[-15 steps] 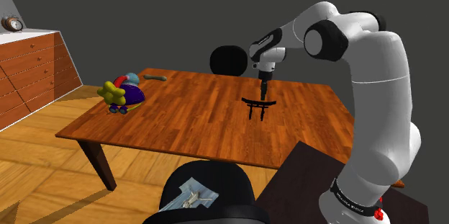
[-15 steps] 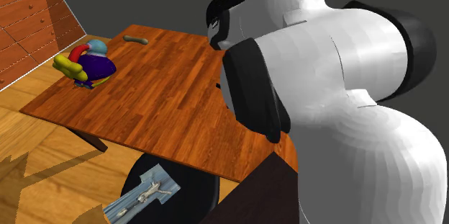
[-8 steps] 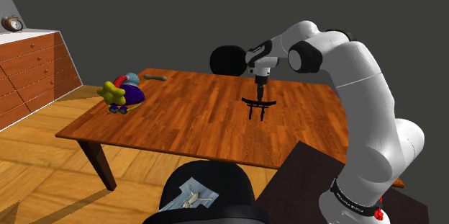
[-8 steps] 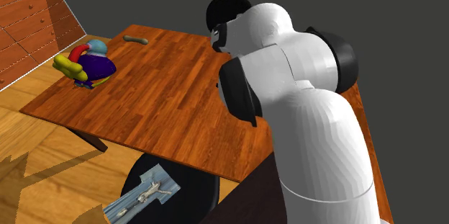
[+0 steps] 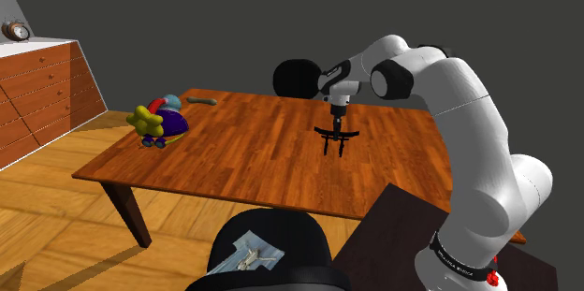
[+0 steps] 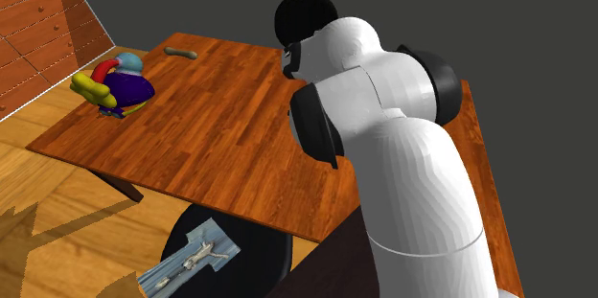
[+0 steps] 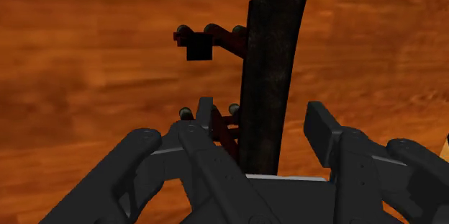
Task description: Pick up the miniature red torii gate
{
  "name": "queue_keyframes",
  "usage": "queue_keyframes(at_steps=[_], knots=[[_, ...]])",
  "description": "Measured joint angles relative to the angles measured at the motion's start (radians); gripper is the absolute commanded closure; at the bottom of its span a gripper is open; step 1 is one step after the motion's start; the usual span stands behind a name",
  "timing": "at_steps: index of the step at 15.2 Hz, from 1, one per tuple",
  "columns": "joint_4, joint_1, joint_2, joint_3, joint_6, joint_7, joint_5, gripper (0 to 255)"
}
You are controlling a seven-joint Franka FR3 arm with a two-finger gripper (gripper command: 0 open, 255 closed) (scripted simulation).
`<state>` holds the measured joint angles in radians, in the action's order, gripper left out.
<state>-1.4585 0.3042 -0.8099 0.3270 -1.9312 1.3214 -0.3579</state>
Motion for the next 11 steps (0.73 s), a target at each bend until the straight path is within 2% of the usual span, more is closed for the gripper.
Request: queue_keyframes(at_steps=[11], knots=[[0.001,-0.001,0.008,0.002,0.008,-0.001,0.002,255]])
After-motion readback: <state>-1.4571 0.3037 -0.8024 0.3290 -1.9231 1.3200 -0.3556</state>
